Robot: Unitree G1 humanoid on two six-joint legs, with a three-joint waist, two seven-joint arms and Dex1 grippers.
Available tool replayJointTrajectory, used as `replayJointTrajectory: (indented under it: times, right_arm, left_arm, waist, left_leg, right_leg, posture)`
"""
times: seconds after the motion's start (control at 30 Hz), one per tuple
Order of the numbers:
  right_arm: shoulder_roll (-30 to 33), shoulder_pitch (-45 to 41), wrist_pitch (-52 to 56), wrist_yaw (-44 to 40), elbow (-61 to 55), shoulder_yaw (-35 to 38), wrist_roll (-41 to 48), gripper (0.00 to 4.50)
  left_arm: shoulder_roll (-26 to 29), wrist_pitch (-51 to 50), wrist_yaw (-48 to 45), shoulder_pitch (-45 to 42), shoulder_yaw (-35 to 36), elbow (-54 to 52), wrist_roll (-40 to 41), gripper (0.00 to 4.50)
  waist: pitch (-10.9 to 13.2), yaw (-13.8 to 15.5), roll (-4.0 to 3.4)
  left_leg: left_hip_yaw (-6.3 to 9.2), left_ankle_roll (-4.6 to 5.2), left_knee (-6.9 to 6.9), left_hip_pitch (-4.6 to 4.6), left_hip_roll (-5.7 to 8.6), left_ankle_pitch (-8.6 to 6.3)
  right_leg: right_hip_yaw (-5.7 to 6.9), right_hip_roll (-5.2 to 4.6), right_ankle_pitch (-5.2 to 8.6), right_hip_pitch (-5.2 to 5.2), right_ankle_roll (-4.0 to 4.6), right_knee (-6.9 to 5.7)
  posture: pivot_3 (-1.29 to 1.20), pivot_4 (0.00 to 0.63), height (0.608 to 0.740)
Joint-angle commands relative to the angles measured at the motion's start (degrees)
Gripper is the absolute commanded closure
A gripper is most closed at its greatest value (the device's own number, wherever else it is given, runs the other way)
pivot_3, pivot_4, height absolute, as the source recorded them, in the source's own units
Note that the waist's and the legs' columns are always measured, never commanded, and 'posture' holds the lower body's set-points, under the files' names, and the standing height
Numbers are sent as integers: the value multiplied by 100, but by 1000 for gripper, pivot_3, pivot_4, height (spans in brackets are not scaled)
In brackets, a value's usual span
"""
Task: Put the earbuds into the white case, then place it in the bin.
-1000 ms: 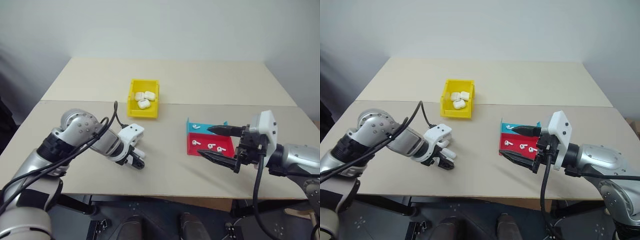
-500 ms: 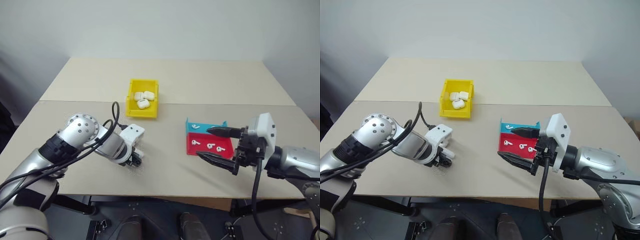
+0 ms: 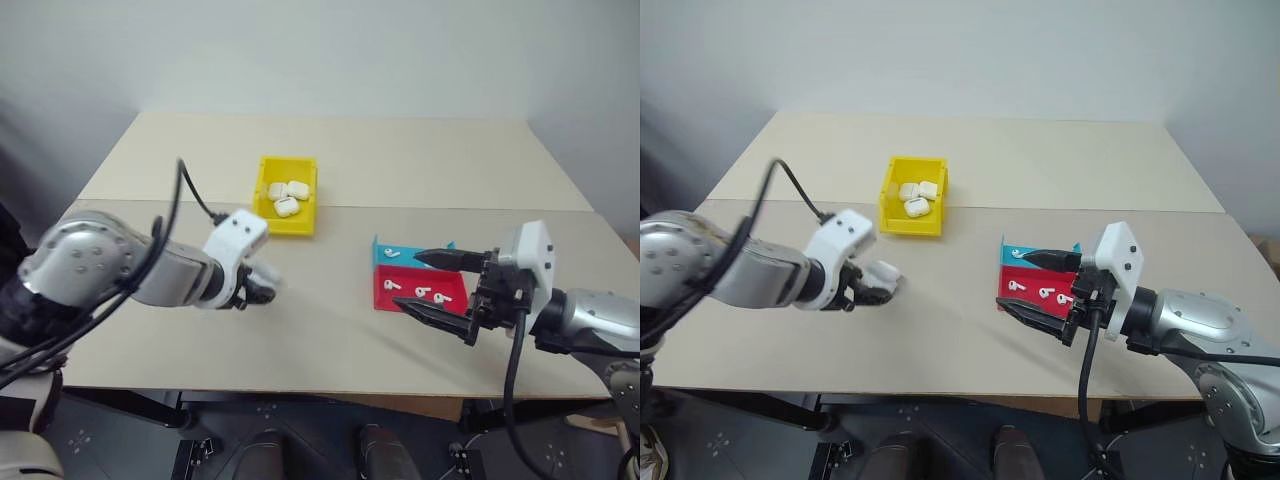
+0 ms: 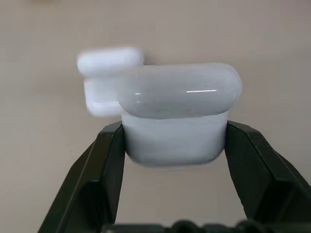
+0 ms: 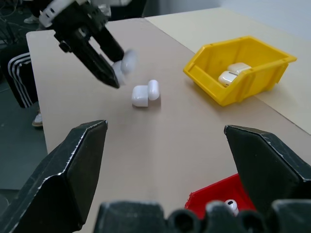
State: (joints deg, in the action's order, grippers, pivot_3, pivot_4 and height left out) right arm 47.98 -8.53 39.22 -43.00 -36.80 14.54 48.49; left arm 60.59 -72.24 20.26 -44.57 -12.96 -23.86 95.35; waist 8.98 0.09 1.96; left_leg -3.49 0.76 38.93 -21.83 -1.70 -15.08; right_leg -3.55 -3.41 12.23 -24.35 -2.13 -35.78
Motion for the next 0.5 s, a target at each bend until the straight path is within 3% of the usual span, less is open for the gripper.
replayJointTrajectory:
  times: [0.03,0.1,0.17,0.33,0.5]
  right_arm:
    - [54,-265,-140,-89,145,108,-20,0]
    - [283,-464,-22,-75,194,-72,-265,0]
    - [772,-915,446,-32,279,-512,-567,0]
    - [1454,-2247,1011,-504,937,-1889,-1357,0]
    - [1595,-3211,624,-1604,1596,-3312,-2481,0]
  left_arm:
    - [-497,2359,-2186,1320,1257,-1013,-2145,1715]
    - [-1174,3463,-3063,1964,1655,-1002,-2814,1715]
    - [-1608,3705,-3655,2038,1758,-768,-2853,1715]
    - [-1822,4437,-5926,1909,1265,-227,-3871,1715]
    - [-1994,5334,-7754,1873,1122,592,-4667,1715]
  waist:
    - [-2,1,-5]
    - [-3,15,-5]
    - [1,33,1]
    - [0,30,1]
    - [0,2,0]
  left_leg:
    - [-4,-8,-7,5,0,5]
    - [-6,-14,-10,6,-1,8]
    - [-6,-15,-6,5,-4,9]
    - [-3,-8,1,1,-7,10]
    - [-3,12,-1,-29,-13,-2]
  right_leg:
    - [-2,0,0,3,2,8]
    - [1,1,9,4,27,10]
    - [2,2,11,4,37,7]
    - [8,7,11,7,49,13]
    - [13,9,-9,-12,11,39]
  posture:
    - [0,150,740]
    - [0,150,740]
    - [0,150,740]
    - [0,150,740]
    - [0,150,740]
